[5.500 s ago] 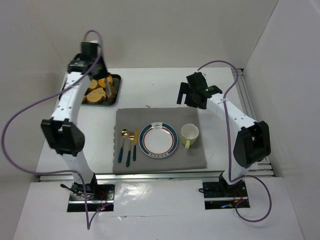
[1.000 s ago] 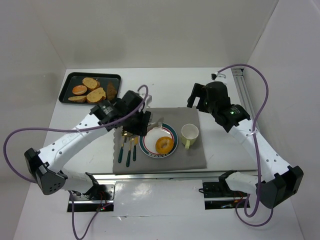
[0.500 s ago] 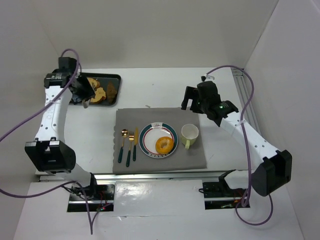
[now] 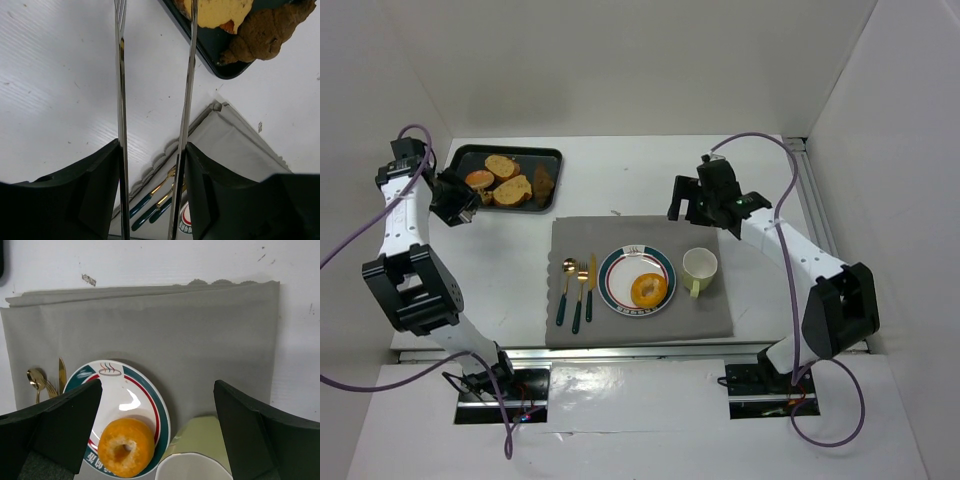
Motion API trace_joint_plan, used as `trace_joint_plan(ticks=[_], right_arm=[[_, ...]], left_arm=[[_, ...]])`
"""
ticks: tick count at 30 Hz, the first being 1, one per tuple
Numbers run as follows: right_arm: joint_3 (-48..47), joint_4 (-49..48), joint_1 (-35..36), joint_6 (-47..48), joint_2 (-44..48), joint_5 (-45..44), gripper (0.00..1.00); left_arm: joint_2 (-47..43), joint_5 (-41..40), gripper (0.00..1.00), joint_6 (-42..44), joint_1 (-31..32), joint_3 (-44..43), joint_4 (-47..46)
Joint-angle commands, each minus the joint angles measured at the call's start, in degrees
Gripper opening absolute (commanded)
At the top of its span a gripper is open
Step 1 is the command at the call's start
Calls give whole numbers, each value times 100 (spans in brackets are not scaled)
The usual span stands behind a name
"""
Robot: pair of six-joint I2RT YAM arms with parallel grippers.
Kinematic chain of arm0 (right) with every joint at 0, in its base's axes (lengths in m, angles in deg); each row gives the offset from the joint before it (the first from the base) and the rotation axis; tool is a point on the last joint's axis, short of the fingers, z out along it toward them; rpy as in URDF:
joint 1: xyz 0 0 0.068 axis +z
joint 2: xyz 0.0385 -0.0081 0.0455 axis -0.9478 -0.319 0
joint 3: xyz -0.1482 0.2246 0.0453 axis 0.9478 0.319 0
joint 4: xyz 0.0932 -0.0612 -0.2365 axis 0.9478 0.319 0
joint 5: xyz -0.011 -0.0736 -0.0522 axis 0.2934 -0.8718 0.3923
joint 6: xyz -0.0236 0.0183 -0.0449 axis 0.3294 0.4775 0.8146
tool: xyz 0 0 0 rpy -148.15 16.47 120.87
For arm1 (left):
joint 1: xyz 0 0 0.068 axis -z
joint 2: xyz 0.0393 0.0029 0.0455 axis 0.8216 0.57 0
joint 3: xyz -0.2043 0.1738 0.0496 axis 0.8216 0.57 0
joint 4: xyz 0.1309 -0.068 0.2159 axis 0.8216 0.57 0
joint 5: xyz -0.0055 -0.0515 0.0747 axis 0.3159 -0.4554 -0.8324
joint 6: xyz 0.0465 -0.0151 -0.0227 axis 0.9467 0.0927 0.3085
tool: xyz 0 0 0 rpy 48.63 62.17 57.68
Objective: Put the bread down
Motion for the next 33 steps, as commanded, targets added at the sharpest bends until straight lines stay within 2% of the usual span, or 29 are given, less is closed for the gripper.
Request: trace_joint_plan(ticks=[1,18,21,23,29,33], right_arm=[[-303,-253,49,68,-146,182,100],[-470,-86,49,68,-428,129,100],[-470,-86,49,68,-428,129,100],[-470,-86,49,68,-428,129,100],[-470,-86,49,15,-428,190,100],[-470,-86,49,15,-428,243,100]], left_arm=[[27,391,62,-236,17,111,-413],[555,267,54,-403,17,-82,-756],[555,268,47,-403,17,-82,-756],[389,268,38,-473,17,-29,-756],[-165,268,25,-579,17,94,-817],[-359,268,10,-579,17,94,-817]])
